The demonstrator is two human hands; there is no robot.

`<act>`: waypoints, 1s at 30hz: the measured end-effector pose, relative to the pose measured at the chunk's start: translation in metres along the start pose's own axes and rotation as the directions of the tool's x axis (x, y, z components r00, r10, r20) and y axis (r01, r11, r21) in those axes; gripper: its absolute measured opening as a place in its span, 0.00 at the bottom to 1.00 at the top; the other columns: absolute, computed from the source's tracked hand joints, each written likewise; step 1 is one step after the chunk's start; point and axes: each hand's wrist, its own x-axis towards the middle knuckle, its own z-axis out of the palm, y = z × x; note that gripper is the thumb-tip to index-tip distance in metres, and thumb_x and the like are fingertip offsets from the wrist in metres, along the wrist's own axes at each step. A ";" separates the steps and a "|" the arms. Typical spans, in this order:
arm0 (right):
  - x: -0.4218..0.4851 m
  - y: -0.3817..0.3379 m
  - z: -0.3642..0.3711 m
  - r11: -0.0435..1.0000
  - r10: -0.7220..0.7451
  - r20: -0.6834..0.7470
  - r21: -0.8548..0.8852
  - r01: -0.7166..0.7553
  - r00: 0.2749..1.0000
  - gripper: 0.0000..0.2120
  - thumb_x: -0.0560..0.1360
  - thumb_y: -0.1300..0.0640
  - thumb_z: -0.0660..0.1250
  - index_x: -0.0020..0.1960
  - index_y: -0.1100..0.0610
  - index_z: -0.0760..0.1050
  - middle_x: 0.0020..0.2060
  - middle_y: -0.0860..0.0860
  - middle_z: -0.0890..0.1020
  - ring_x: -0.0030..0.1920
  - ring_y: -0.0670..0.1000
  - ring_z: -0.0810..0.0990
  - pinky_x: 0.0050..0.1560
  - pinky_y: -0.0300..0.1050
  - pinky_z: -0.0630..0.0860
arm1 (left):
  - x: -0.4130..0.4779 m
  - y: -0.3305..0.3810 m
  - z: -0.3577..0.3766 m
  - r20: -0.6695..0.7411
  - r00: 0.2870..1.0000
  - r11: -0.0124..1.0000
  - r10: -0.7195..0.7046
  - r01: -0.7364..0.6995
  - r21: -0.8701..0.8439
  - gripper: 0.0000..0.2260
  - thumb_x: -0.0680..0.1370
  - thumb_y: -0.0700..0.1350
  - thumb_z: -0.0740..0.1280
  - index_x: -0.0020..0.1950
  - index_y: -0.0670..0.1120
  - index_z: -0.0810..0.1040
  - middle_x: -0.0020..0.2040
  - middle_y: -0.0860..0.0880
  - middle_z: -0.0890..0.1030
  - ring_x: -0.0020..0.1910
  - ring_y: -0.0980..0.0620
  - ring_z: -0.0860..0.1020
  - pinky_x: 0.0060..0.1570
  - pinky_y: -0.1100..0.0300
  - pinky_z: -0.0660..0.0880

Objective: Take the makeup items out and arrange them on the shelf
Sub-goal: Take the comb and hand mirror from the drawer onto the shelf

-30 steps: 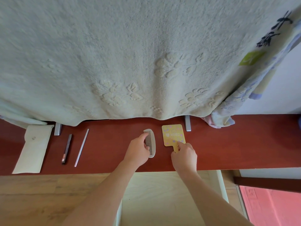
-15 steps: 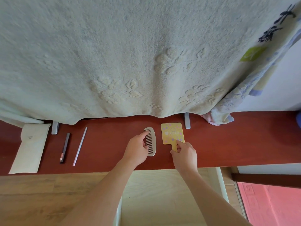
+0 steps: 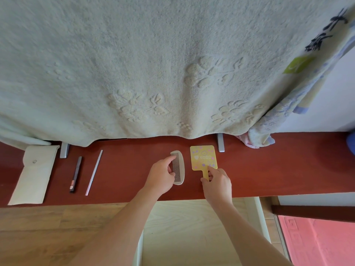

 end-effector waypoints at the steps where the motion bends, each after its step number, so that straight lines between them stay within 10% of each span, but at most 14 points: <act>1: 0.000 0.000 0.000 1.000 -0.003 -0.003 -0.002 0.003 1.000 0.10 0.74 0.59 0.71 0.56 0.56 0.79 0.43 0.48 0.74 0.40 0.47 0.75 0.38 0.38 0.68 | 0.000 0.000 0.000 -0.001 1.000 1.000 -0.001 0.001 -0.002 0.29 0.76 0.36 0.69 0.75 0.54 0.70 0.41 0.52 0.76 0.42 0.54 0.76 0.47 0.60 0.77; 14: 0.000 -0.002 -0.006 1.000 0.006 0.023 0.029 -0.007 1.000 0.24 0.75 0.56 0.71 0.70 0.54 0.71 0.53 0.49 0.75 0.51 0.49 0.77 0.48 0.40 0.74 | -0.003 0.001 -0.007 0.017 0.999 0.995 -0.046 0.048 -0.089 0.29 0.75 0.39 0.72 0.74 0.55 0.70 0.40 0.53 0.78 0.40 0.57 0.78 0.36 0.71 0.70; 21: -0.014 -0.004 -0.024 0.999 -0.044 0.002 0.015 0.044 0.999 0.31 0.75 0.49 0.70 0.74 0.54 0.66 0.62 0.49 0.73 0.63 0.50 0.72 0.63 0.47 0.72 | -0.027 0.002 -0.017 -0.074 0.997 0.999 -0.004 0.001 -0.045 0.31 0.71 0.49 0.77 0.73 0.53 0.71 0.50 0.54 0.76 0.44 0.55 0.76 0.53 0.55 0.76; 30: -0.064 0.006 -0.048 0.985 -0.165 0.030 -0.036 0.166 0.986 0.36 0.75 0.44 0.68 0.77 0.53 0.59 0.73 0.48 0.66 0.73 0.50 0.60 0.70 0.48 0.63 | -0.093 0.019 -0.019 -0.146 0.988 0.998 0.057 -0.058 0.001 0.36 0.72 0.54 0.75 0.77 0.52 0.65 0.78 0.51 0.63 0.77 0.53 0.59 0.75 0.53 0.60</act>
